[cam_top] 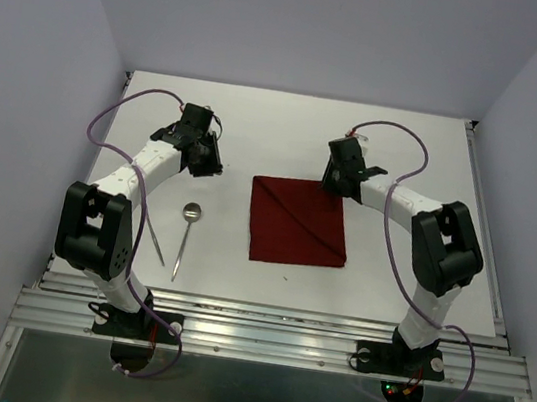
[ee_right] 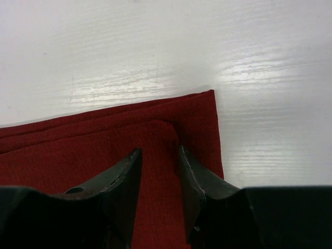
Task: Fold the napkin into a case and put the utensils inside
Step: Fold the top corner of the square-folded napkin at the center of the board, then smooth out the upper triangle-folded napkin at the center of the board.
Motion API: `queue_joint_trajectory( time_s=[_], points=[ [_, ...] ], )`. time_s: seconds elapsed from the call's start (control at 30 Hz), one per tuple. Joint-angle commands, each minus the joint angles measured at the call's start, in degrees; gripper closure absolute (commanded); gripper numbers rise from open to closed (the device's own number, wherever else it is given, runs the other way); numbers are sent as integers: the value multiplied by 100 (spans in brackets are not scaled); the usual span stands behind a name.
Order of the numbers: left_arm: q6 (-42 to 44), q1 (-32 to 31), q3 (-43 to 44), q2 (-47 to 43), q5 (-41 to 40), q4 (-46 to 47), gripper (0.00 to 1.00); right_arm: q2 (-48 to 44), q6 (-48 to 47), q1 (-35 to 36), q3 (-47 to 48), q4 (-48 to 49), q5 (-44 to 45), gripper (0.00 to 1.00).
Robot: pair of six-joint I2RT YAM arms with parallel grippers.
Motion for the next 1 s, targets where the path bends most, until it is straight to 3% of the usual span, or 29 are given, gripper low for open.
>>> queue_joint_trajectory(
  time_s=[0.0, 0.17, 0.27, 0.3, 0.37, 0.47, 0.77, 0.97],
  points=[
    [69, -59, 98, -142, 253, 68, 64, -722, 32, -88, -131, 226, 342, 61],
    [25, -428, 449, 271, 367, 130, 70, -1224, 172, -141, -640, 226, 421, 65],
    [7, -683, 731, 640, 542, 208, 87, -1549, 357, -141, -1053, 165, 53, 74],
    [7, -736, 871, 849, 569, 217, 100, -1628, 418, -141, -1281, 165, -140, 77],
    [-28, -858, 1021, 1053, 683, 279, 100, -1917, 436, -141, -1545, 191, -369, 91],
    [-115, -920, 1276, 1396, 850, 401, 100, -2295, 445, -141, -1985, 209, -800, 99],
    [-239, -929, 1839, 2152, 912, 499, 100, -2807, 656, -141, -2732, -213, -1345, 99],
    [-213, -938, 2050, 2582, 868, 472, 100, -2982, 937, -141, -3155, -108, -1258, 99]
  ],
)
